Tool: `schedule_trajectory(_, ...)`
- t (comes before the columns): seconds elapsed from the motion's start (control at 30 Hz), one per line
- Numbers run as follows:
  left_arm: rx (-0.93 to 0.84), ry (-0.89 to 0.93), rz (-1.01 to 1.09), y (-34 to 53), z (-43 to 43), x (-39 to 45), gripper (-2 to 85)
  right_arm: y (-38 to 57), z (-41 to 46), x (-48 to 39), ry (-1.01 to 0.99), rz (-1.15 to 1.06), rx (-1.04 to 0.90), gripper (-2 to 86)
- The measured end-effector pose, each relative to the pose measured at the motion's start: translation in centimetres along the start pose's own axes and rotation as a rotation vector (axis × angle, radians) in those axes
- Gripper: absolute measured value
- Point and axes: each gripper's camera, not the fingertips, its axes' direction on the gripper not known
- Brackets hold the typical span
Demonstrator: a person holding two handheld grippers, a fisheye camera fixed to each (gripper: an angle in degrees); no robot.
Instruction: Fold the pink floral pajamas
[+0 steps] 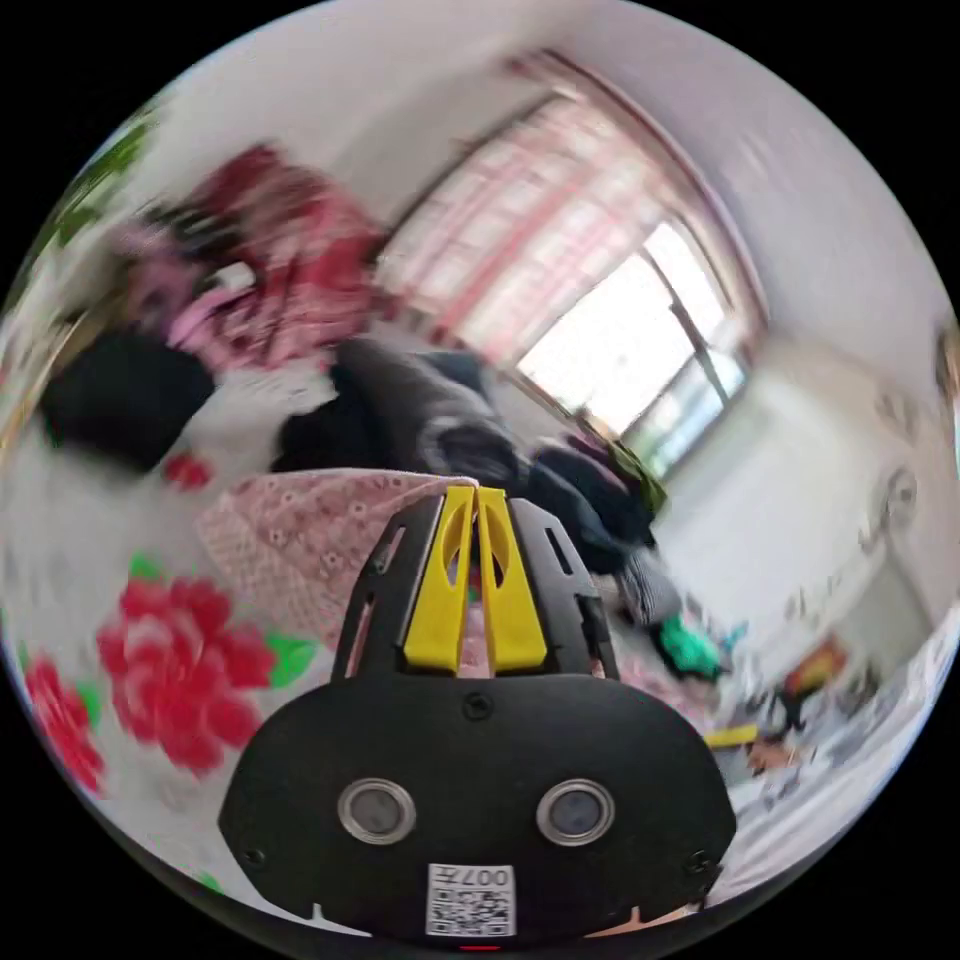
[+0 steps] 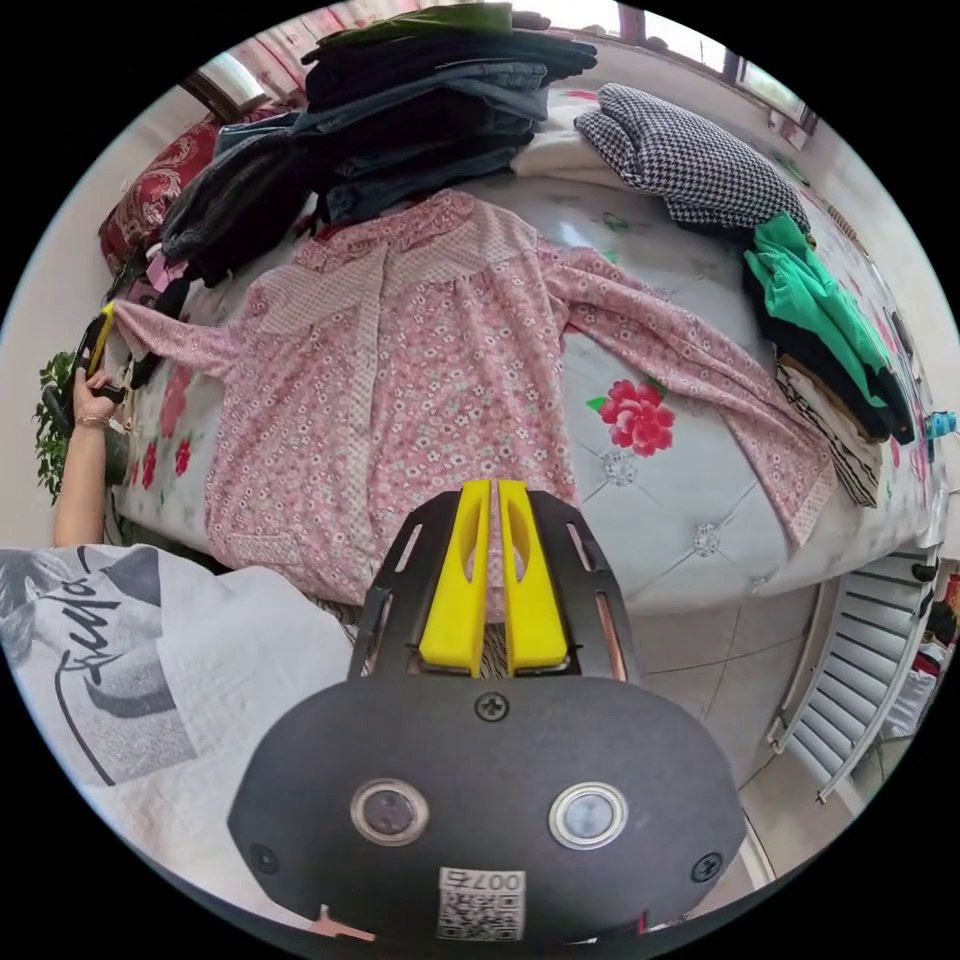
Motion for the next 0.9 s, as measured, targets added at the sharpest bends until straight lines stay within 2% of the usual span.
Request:
schedule_trajectory(0.07, -0.129, 0.196, 0.369, 0.0, 4.0, 11.4, -0.2, -0.7, -0.3, 0.3, -0.026, -0.004, 0.021, -0.1)
schedule_trajectory(0.1, -0.159, 0.258, 0.437, 0.5, 4.9, 14.0, 0.1, -1.2, -0.4, 0.6, -0.054, -0.005, 0.036, 0.0)
schedule_trajectory(0.17, -0.343, 0.433, 0.644, 4.9, 9.4, 22.5, 4.0, -1.8, -0.6, 1.2, -0.094, 0.003, 0.064, 0.1)
schedule_trajectory(0.2, -0.404, 0.437, 0.690, 6.4, 10.7, 24.2, 4.7, -2.1, -0.5, 1.7, -0.119, 0.012, 0.076, 0.2)
schedule_trajectory(0.27, -0.655, 0.395, 0.838, 13.7, 15.1, 28.8, 6.3, -2.3, -0.3, 2.6, -0.151, 0.031, 0.076, 0.5)
schedule_trajectory(0.33, -0.775, 0.304, 0.897, 18.7, 17.0, 30.2, 6.1, -2.3, -0.2, 3.5, -0.183, 0.043, 0.091, 1.1)
schedule_trajectory(0.37, -0.834, 0.240, 0.902, 21.2, 17.6, 30.3, 5.3, -2.4, -0.2, 4.1, -0.200, 0.050, 0.104, 1.6)
schedule_trajectory(0.5, -0.891, 0.115, 0.786, 23.8, 17.9, 28.3, 3.7, -4.4, 0.5, 6.1, -0.240, 0.041, 0.124, 3.9)
schedule_trajectory(0.67, -0.869, -0.118, 0.628, 21.1, 19.2, 24.3, 4.8, -10.6, 1.4, 5.9, -0.276, -0.039, 0.159, 5.8)
schedule_trajectory(0.77, -0.814, -0.209, 0.521, 18.3, 20.2, 22.0, 5.0, -15.0, 2.9, 5.6, -0.202, -0.055, 0.147, 6.9)
schedule_trajectory(0.9, -0.812, -0.239, 0.467, 16.0, 22.8, 20.3, 6.3, -20.2, 6.0, 6.5, -0.138, -0.020, 0.074, 6.2)
